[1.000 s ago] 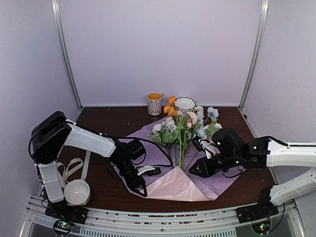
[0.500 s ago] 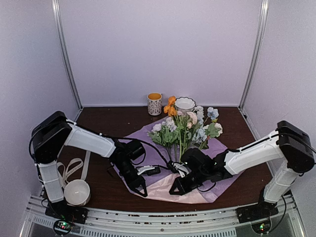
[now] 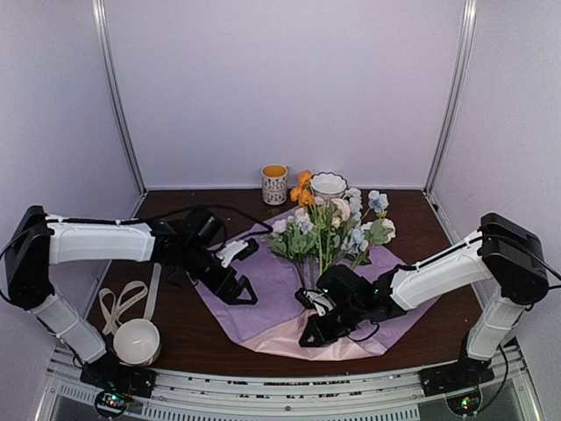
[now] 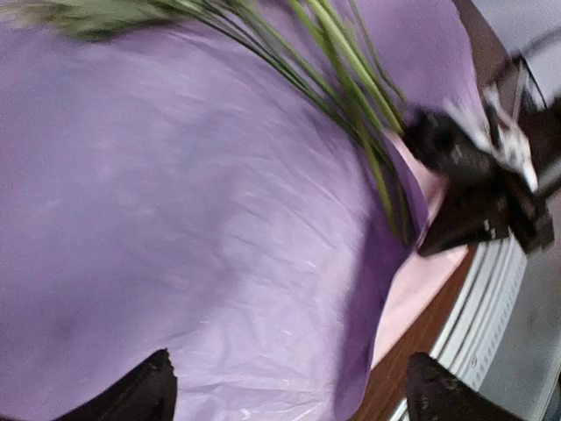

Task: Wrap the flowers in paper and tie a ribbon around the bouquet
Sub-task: Fold the bottom corner of the flattened wrapping paper, then pick up the one-fourth-folded wrapping paper from the center of the board.

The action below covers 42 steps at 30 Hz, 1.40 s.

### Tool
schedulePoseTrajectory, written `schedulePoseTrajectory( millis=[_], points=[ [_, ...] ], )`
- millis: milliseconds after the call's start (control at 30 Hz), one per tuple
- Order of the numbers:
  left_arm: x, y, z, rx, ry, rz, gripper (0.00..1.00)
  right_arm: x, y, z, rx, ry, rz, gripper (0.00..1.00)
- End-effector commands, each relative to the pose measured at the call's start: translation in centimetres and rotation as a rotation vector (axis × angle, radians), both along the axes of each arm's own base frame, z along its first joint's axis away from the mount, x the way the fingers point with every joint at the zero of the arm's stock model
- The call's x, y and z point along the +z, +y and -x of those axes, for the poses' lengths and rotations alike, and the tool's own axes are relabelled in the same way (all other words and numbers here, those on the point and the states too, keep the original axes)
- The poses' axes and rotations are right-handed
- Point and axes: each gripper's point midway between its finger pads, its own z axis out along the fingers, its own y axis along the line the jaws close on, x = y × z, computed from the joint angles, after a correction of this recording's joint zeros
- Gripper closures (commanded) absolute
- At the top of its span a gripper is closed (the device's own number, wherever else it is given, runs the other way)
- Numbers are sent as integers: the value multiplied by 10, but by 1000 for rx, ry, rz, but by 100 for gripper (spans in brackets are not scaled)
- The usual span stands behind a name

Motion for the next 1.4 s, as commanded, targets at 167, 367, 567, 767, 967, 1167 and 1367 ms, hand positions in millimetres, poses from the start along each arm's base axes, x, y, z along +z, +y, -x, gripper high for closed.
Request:
schedulePoseTrajectory(
  millis=[167, 367, 567, 767, 967, 1167, 1367],
  points=[
    [15, 162, -122, 860, -211, -222, 2, 10, -4, -31, -87, -64, 54, 100],
    [-26, 190, -135, 950, -96, -381, 2, 4, 0, -36, -65, -61, 87, 99],
    [-52, 205, -142, 1032, -19, -331, 3, 3, -1, -36, -49, -65, 102, 99],
    [-77, 176, -149, 971, 86, -242, 13, -3, 1, -34, -36, -54, 111, 99],
    [-88, 162, -143, 969, 155, -155, 32, -1, 0, -35, -37, -64, 112, 99],
    [-88, 147, -138, 964, 202, -43, 83, -4, -1, -34, -36, -60, 116, 99],
    [-62, 149, -139, 968, 146, -8, 100, -4, -4, -34, -39, -63, 121, 99]
  ],
)
